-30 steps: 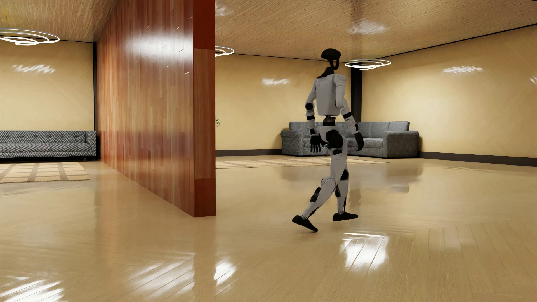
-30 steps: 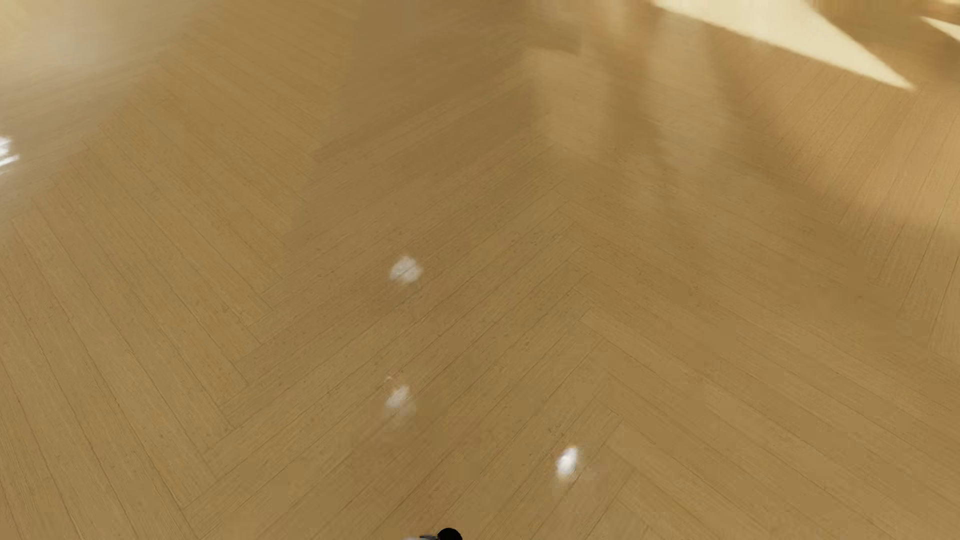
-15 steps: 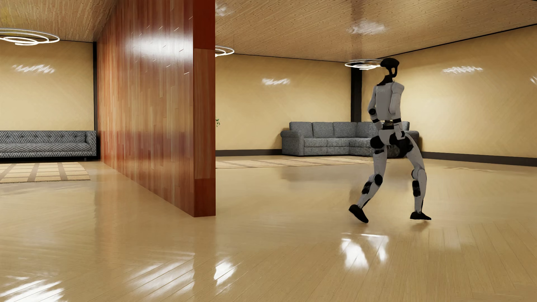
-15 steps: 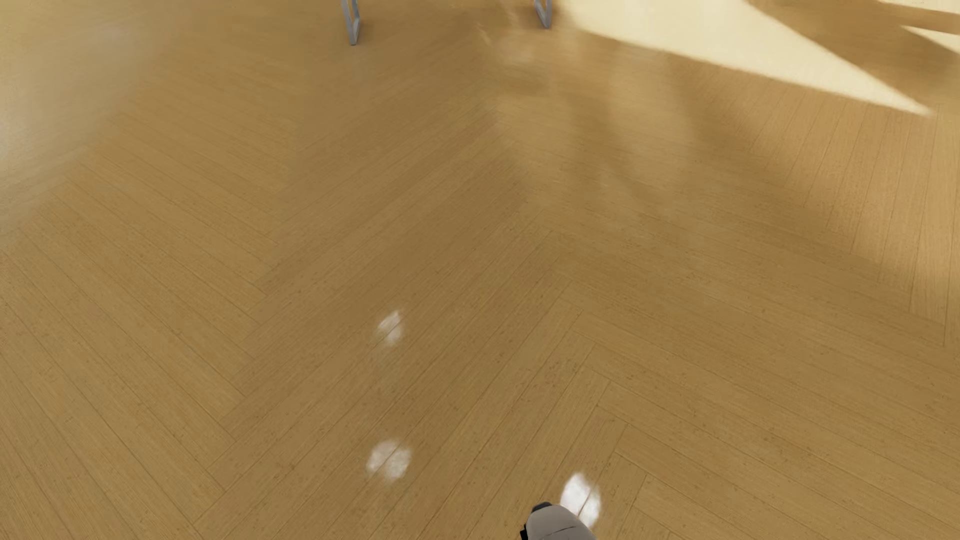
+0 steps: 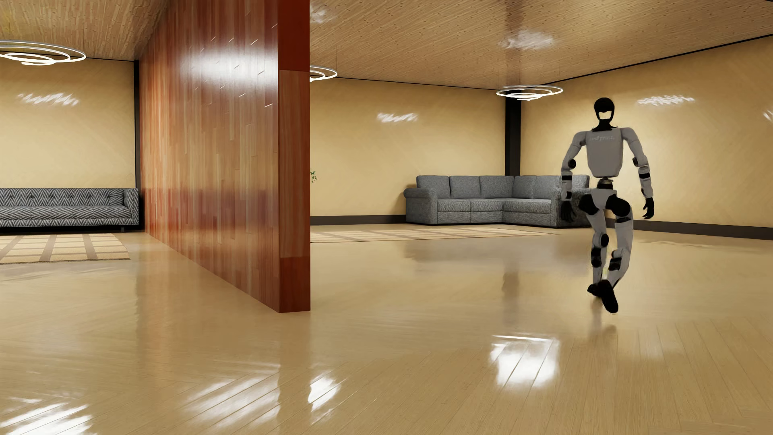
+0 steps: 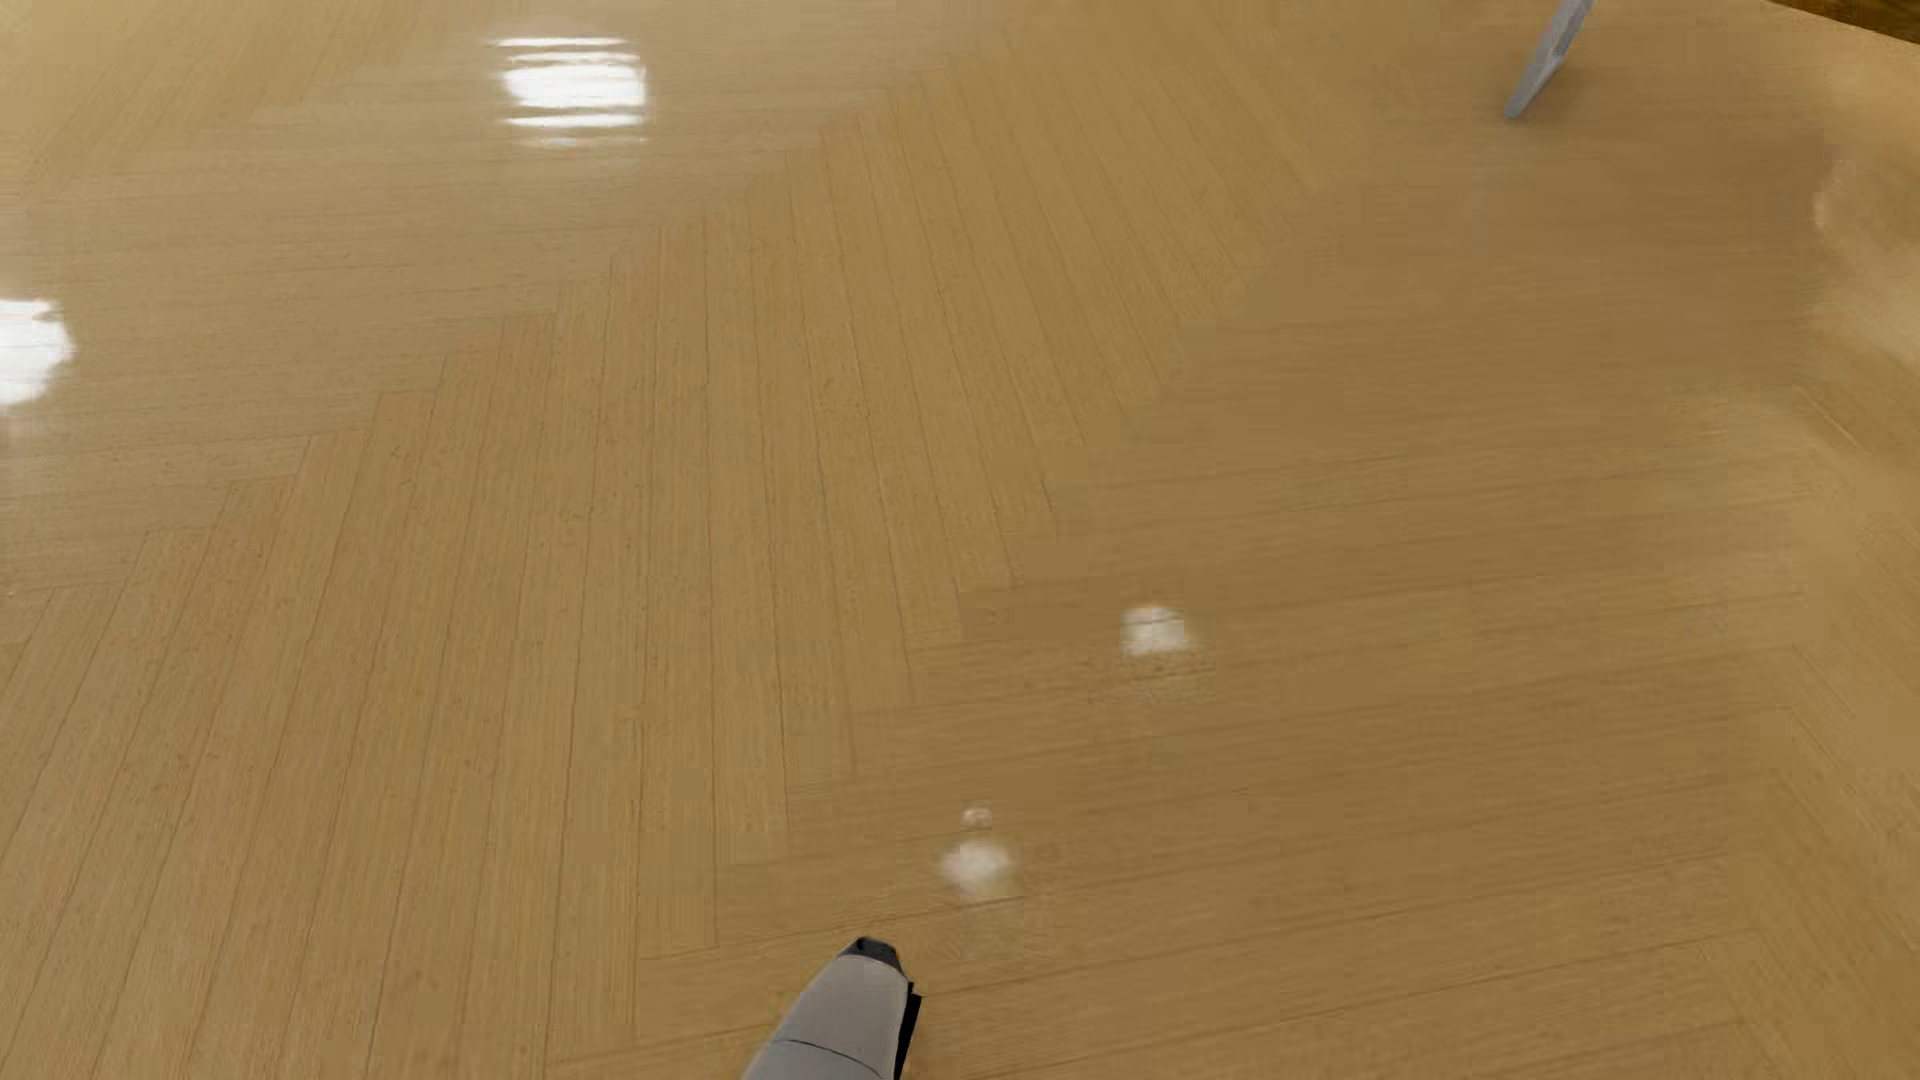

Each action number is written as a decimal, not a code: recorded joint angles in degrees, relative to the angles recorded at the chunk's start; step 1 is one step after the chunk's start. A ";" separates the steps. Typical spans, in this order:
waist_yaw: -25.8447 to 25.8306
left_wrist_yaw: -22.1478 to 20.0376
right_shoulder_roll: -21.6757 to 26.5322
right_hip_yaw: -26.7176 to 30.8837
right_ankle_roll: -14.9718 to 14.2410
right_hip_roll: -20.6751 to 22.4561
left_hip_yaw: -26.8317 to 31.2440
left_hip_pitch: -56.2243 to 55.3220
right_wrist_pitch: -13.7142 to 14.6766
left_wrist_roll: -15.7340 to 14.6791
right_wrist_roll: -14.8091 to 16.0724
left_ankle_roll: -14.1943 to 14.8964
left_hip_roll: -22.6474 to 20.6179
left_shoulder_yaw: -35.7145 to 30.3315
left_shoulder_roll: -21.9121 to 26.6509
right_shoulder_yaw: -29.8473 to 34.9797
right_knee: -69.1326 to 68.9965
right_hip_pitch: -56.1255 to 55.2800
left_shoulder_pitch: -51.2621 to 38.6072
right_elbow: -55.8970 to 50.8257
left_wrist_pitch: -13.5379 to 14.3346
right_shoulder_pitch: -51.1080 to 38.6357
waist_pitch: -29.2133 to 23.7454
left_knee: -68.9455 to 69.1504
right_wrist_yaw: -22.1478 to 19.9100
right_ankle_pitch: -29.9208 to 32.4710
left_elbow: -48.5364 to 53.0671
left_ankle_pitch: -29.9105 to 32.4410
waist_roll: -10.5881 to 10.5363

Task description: Move towards the sofa

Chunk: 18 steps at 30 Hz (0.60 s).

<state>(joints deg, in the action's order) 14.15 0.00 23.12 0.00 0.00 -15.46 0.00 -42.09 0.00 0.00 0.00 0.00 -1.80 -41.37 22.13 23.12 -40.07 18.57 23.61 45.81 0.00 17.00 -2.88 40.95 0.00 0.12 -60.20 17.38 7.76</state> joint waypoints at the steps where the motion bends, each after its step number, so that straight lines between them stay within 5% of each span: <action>1: -2.05 0.00 -0.52 0.00 0.00 1.07 0.00 2.33 0.00 0.00 0.00 0.00 -2.34 -1.89 0.02 0.00 -8.26 -2.98 -1.00 2.34 0.00 0.57 -0.35 2.97 0.00 7.84 -1.15 -2.65 0.07; 2: -3.88 0.00 -0.64 0.00 0.00 1.77 0.00 4.62 0.00 0.00 0.00 0.00 -5.24 -0.84 0.10 1.51 -18.88 -9.57 -1.67 3.66 0.00 0.40 -0.29 4.70 0.00 8.96 -0.17 -4.86 0.41; 4: -9.04 0.00 -1.04 0.00 0.00 4.17 0.00 16.48 0.00 0.00 0.00 0.00 -10.52 2.46 -0.72 3.17 -35.03 -20.09 -4.48 4.79 0.00 0.41 -2.58 1.47 0.00 -4.52 1.74 -9.16 -0.13; 6: -15.22 0.00 -1.72 0.00 0.00 7.06 0.00 28.56 0.00 0.00 0.00 0.00 -12.76 4.11 -0.05 4.64 -36.69 -33.41 -8.03 4.72 0.00 1.76 -2.37 -4.80 0.00 -14.80 8.85 -17.56 -1.81; 8: -22.16 0.00 -1.54 0.00 0.00 9.49 0.00 43.66 0.00 0.00 0.00 0.00 -9.73 9.84 0.39 4.94 -20.67 -38.34 -10.57 4.37 0.00 3.09 -4.32 -12.20 0.00 -14.91 16.23 -25.54 -4.41; 11: -29.11 0.00 -1.57 0.00 0.00 6.56 0.00 55.29 0.00 0.00 0.00 0.00 -7.34 13.90 1.05 3.55 9.96 -44.06 -17.66 3.21 0.00 4.60 -2.47 -17.25 0.00 -11.67 23.64 -37.63 -5.06; 13: -31.52 0.00 -1.65 0.00 0.00 4.62 0.00 61.60 0.00 0.00 0.00 0.00 -4.37 15.96 1.45 2.88 11.78 -47.87 -19.95 3.37 0.00 5.58 -1.25 -17.00 0.00 -13.43 26.78 -40.15 -4.93; 15: -33.24 0.00 -1.82 0.00 0.00 6.13 0.00 64.79 0.00 0.00 0.00 0.00 -1.29 18.31 0.38 3.02 -0.05 -51.41 -18.16 6.50 0.00 5.56 -0.05 -10.73 0.00 -8.70 27.38 -33.49 -6.46; 16: -33.01 0.00 -2.00 0.00 0.00 9.03 0.00 64.04 0.00 0.00 0.00 0.00 0.87 18.09 -1.27 3.43 -6.37 -51.82 -16.68 9.50 0.00 5.37 0.72 -3.61 0.00 -7.47 24.14 -23.31 -8.93; 18: -30.68 0.00 -2.65 0.00 0.00 13.10 0.00 55.32 0.00 0.00 0.00 0.00 1.68 13.13 -2.03 3.70 -10.95 -45.34 -14.80 13.56 0.00 3.24 -0.13 19.69 0.00 -13.00 17.82 -5.67 -9.47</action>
<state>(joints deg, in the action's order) -16.53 0.00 20.47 0.00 0.00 -2.37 0.00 13.23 0.00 0.00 0.00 0.00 -0.12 -28.24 20.11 26.81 -51.02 -26.77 8.82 59.37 0.00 20.24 -3.01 60.65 0.00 -12.88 -42.38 11.71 -1.72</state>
